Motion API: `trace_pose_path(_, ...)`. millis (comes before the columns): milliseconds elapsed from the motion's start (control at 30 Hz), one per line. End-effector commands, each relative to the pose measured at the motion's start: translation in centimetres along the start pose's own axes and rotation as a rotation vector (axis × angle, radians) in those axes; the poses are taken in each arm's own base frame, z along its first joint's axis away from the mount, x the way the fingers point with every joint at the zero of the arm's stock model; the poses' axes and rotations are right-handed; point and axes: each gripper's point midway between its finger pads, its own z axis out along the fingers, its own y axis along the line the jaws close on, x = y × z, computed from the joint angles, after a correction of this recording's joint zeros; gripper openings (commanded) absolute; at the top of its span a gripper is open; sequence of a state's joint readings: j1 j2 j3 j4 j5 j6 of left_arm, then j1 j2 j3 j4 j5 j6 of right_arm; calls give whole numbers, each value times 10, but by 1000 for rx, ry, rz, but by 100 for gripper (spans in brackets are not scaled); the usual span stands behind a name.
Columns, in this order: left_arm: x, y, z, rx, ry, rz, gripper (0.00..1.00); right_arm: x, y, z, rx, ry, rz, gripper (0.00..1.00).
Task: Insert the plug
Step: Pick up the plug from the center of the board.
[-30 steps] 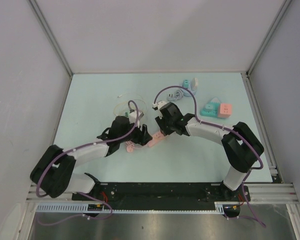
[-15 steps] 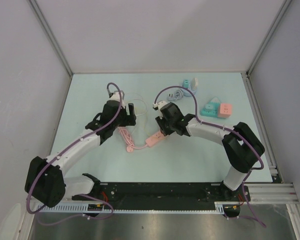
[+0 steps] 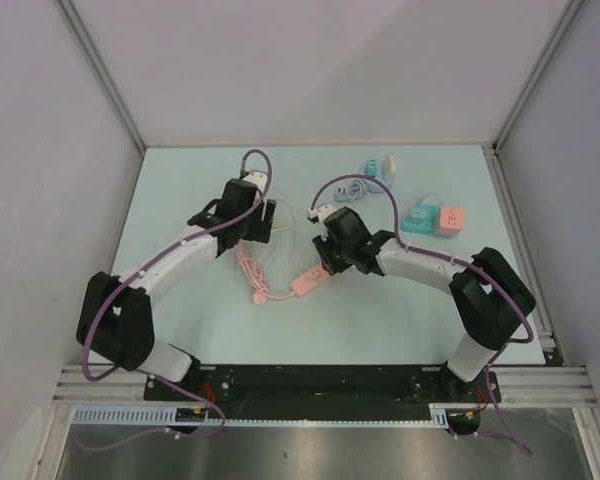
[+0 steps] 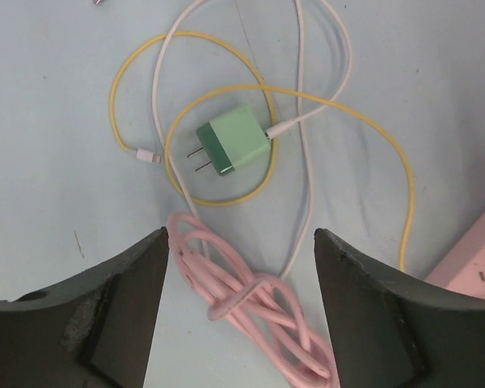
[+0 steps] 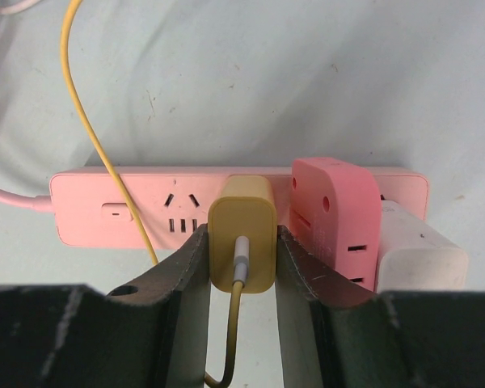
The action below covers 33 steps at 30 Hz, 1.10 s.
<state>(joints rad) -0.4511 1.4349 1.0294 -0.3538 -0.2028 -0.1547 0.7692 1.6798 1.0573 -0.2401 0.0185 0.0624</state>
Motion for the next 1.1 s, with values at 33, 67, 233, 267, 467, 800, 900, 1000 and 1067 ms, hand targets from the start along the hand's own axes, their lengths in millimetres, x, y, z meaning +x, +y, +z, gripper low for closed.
trace_pose_path(33, 2, 2, 21, 43, 93, 300, 72, 59, 24, -8, -106, 205, 12, 10)
trace_pose_path(67, 3, 2, 24, 48, 105, 328, 72, 58, 24, -8, -112, 201, 10, 10)
trace_pose_path(233, 8, 0, 45, 78, 150, 448, 70, 56, 24, -9, -115, 196, 4, 11)
trace_pose_path(267, 8, -1, 49, 80, 149, 455, 69, 57, 25, -9, -115, 199, 1, 11)
trace_pose_path(467, -7, -4, 70, 91, 121, 530, 65, 55, 26, -11, -129, 192, -4, 11)
trace_pose_path(800, 5, -7, 111, 143, 206, 530, 65, 57, 25, -11, -132, 199, -15, 11)
trace_pose_path(900, 13, -5, 118, 155, 231, 519, 65, 58, 27, -11, -142, 202, -18, 11)
trace_pose_path(1000, 22, 2, 123, 159, 260, 495, 66, 57, 27, -11, -145, 199, -17, 11)
trace_pose_path(1067, 26, 4, 126, 169, 272, 468, 66, 56, 28, -12, -148, 196, -21, 10)
